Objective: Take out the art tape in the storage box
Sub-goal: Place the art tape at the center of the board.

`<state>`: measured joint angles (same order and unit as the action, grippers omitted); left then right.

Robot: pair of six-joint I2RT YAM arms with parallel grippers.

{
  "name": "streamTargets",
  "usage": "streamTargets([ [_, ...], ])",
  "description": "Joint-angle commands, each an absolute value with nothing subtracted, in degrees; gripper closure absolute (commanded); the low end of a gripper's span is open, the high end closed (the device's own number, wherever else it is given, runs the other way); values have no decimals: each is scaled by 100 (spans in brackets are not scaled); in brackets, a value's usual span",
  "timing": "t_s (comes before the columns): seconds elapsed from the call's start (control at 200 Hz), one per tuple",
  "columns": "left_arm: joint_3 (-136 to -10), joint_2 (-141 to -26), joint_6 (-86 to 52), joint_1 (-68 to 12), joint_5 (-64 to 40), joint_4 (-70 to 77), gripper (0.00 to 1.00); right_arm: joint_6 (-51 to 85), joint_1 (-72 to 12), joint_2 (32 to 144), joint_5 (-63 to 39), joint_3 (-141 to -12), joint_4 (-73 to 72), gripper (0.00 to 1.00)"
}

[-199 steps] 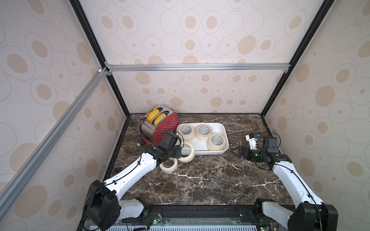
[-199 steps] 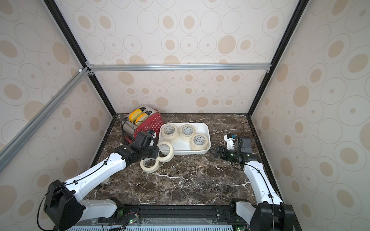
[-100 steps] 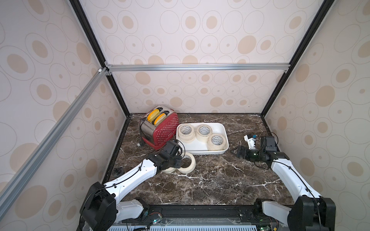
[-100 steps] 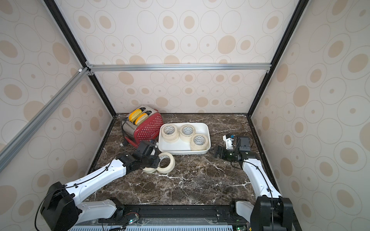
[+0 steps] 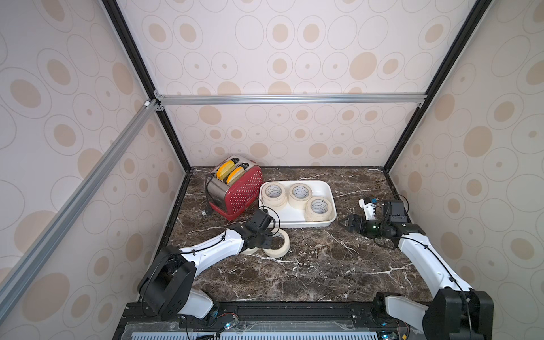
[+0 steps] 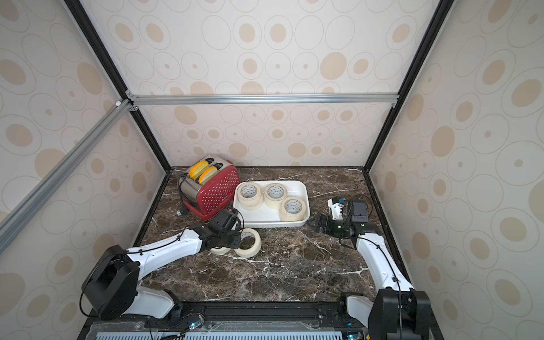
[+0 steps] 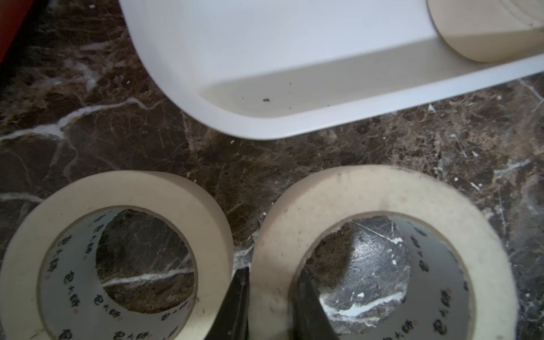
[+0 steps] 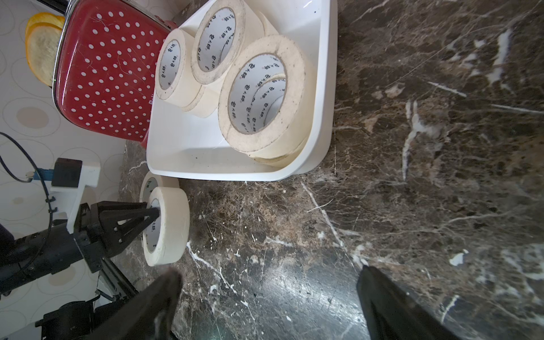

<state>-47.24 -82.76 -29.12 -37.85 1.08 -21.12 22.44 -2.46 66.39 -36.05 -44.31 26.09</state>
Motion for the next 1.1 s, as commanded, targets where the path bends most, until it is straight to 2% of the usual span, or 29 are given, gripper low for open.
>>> streamTargets([
  [0.0,-4878,-8397,-2850,-3830,493,-1889,92,2268,-282,6564,-3602,-4442,2582,3],
  [0.396,-5201,-8944,-2831,-3824,901,-1843,89,2269,-280,6537,-3603,-4397,2570,3],
  [0.856,-5343,-9069,-2799,-3825,1115,-1907,68,2219,-281,6592,-3630,-4421,2626,4],
  [1.097,-5344,-8875,-2760,-3830,1202,-1984,66,2148,-377,6651,-3469,-4576,2793,6],
])
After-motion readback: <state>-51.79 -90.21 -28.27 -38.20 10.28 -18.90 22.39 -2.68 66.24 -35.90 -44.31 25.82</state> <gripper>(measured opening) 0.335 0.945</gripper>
